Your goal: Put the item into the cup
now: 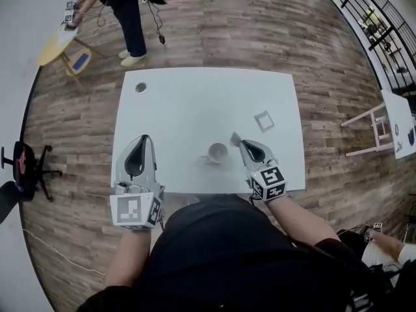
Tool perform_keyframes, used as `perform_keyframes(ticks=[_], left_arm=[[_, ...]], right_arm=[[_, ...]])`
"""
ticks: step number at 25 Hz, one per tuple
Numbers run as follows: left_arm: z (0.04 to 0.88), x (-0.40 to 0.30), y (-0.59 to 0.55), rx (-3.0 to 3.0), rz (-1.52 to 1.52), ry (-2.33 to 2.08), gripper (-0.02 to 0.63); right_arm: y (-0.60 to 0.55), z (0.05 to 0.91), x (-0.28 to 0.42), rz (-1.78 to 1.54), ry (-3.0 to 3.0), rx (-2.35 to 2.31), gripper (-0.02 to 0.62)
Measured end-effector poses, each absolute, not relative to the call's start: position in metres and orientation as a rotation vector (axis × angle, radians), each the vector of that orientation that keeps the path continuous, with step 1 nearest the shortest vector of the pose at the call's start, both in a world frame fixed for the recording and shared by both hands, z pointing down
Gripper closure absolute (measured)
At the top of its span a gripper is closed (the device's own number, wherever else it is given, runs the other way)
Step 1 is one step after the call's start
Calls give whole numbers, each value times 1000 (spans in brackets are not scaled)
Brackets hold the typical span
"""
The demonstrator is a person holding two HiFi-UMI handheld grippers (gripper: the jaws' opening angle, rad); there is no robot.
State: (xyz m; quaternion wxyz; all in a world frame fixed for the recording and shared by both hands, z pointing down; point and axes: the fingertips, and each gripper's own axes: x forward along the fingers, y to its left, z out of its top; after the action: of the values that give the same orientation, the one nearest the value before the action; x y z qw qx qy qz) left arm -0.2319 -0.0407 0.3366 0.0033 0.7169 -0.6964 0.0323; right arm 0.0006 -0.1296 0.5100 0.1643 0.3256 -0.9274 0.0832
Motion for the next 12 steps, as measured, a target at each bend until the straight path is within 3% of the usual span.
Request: perform_keyframes(ticks=[12], left_arm=[[342,-250,-23,2150,71,-2234,600]], right_arm=[[-116,517,-25,248,-2658,811,586]])
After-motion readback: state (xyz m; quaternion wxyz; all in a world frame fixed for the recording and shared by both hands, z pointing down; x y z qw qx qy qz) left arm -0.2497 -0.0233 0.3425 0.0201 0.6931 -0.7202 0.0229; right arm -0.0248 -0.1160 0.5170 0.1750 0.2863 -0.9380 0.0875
